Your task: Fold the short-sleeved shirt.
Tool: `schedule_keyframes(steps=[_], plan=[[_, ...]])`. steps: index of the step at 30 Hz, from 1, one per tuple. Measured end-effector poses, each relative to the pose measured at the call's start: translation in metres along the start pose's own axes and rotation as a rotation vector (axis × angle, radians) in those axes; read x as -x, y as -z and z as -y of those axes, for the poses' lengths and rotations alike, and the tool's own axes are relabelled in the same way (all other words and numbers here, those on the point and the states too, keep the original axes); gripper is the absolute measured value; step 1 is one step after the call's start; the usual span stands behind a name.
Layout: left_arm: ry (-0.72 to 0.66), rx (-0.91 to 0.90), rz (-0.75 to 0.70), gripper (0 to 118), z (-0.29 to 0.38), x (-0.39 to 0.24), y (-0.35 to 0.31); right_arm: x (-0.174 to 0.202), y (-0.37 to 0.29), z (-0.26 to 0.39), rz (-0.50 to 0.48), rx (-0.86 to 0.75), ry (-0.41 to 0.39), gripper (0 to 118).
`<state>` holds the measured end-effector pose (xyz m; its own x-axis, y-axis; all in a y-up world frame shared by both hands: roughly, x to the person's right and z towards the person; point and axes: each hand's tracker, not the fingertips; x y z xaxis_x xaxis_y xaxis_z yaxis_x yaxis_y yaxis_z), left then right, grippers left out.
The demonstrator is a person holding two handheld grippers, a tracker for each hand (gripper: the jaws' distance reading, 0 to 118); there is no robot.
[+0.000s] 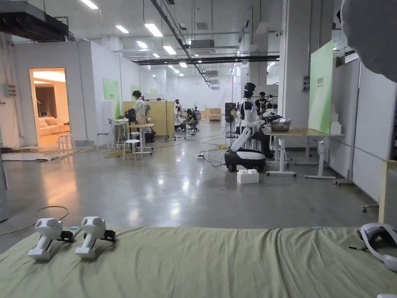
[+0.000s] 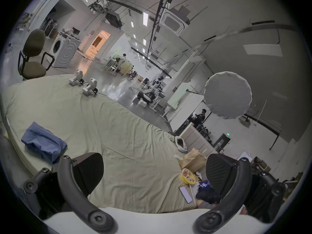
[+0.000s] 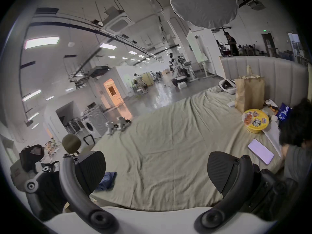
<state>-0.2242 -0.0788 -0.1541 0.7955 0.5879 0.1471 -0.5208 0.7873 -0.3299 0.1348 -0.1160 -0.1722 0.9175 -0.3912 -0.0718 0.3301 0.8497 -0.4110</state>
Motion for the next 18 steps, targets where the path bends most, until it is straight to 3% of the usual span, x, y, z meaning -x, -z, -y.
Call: schedule_keyframes(steps=[2, 6, 9, 15, 18], plan=[[0.018, 0.001, -0.002, 118, 0.003, -0.003, 0.003, 0.005, 0.004, -0.002, 0.062, 0.042, 0.012, 118], [0.042, 0.019, -0.015, 118, 0.008, -0.009, 0.007, 0.004, 0.015, -0.004, 0.068, 0.158, 0.01, 118], [0.067, 0.043, -0.02, 118, 0.011, -0.01, 0.008, -0.006, 0.016, 0.0, -0.024, 0.142, 0.024, 118], [0.084, 0.034, -0.04, 118, 0.012, -0.009, 0.007, -0.007, 0.012, 0.001, 0.117, 0.074, 0.024, 118], [0.088, 0.026, -0.025, 118, 0.012, -0.01, 0.005, -0.012, 0.013, 0.0, 0.1, 0.062, 0.028, 118]])
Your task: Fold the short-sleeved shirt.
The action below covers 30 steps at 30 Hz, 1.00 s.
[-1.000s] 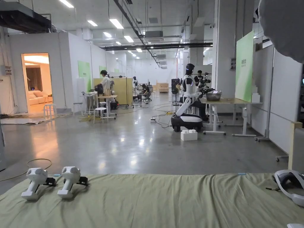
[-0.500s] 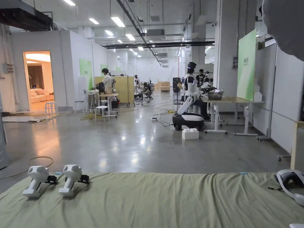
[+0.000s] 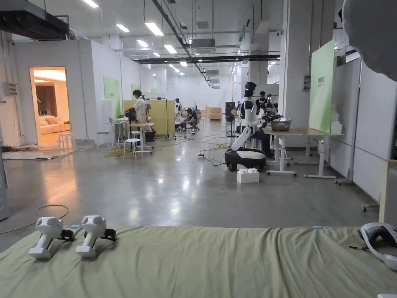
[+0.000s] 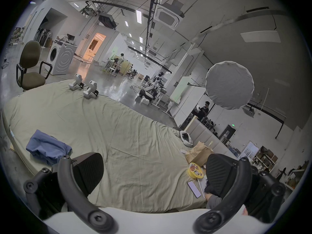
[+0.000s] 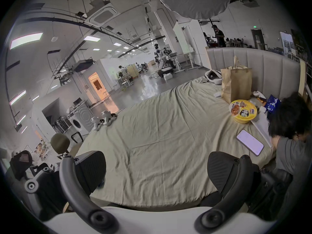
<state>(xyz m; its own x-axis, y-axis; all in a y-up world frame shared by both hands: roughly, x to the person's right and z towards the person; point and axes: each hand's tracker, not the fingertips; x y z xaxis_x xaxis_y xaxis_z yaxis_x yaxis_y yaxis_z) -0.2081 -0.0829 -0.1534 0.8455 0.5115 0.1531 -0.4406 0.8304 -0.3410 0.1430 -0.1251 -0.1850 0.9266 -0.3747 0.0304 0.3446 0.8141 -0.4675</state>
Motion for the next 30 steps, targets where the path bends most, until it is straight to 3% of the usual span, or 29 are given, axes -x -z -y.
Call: schedule_keyframes(steps=[4, 9, 12, 13, 16, 21, 25, 30], plan=[[0.018, 0.0, -0.011, 118, 0.0, 0.0, 0.001, -0.006, -0.002, -0.001, -0.015, -0.032, 0.034, 118], [0.061, -0.114, -0.011, 118, 0.004, 0.008, -0.008, -0.009, -0.025, 0.0, -0.112, -0.191, 0.005, 118], [0.116, -0.181, -0.11, 118, 0.004, 0.002, -0.012, -0.015, -0.034, 0.006, -0.23, -0.371, -0.091, 118], [0.16, -0.188, -0.165, 118, 0.005, -0.002, -0.011, -0.017, -0.034, 0.007, -0.267, -0.355, -0.13, 118], [0.272, -0.249, -0.284, 118, 0.008, -0.012, -0.014, -0.016, -0.039, 0.008, -0.239, -0.315, -0.124, 118], [0.397, -0.324, -0.285, 118, 0.014, -0.019, -0.032, -0.015, -0.046, 0.002, -0.091, -0.35, -0.202, 118], [0.41, -0.369, -0.297, 118, 0.012, -0.025, -0.037, -0.015, -0.042, 0.005, -0.106, -0.329, -0.214, 118], [0.471, -0.365, -0.31, 118, 0.013, -0.029, -0.029, -0.002, -0.044, 0.01, -0.06, -0.351, -0.363, 118]])
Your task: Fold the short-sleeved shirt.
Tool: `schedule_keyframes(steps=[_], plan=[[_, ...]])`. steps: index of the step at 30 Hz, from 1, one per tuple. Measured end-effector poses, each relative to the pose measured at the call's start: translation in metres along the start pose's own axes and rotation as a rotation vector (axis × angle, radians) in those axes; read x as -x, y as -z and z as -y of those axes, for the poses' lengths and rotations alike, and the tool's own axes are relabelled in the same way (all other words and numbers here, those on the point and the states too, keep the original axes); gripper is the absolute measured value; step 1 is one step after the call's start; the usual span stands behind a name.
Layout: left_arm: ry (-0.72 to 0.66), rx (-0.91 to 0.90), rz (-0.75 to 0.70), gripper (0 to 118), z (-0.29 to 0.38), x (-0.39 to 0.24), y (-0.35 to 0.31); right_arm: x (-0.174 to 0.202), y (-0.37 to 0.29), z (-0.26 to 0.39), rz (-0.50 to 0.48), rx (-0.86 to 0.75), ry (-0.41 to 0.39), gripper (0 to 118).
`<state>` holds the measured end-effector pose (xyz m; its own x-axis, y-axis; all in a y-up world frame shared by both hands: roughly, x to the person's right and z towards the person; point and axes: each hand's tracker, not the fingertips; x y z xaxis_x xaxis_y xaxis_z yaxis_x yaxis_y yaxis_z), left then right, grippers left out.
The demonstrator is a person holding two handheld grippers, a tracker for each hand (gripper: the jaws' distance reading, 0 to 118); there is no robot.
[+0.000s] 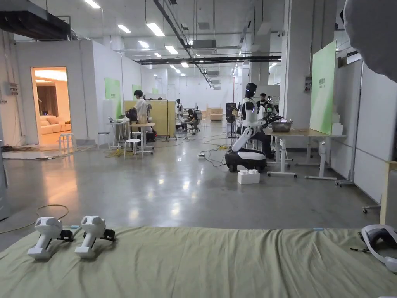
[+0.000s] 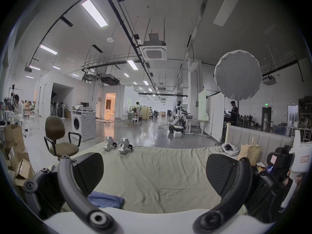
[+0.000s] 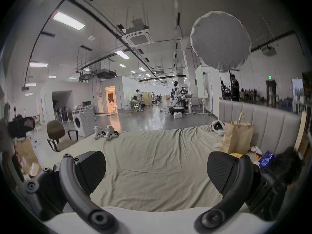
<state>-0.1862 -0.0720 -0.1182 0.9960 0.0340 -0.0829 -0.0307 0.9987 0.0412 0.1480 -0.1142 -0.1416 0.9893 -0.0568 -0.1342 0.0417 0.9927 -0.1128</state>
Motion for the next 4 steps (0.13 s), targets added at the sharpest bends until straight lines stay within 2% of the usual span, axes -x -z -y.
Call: schedule_keyframes(steps=[4], plan=[[0.007, 0.019, -0.003, 118, 0.0065, -0.0079, 0.0044, 0.0034, -0.0049, 0.0019, -0.003, -0.006, -0.039, 118]])
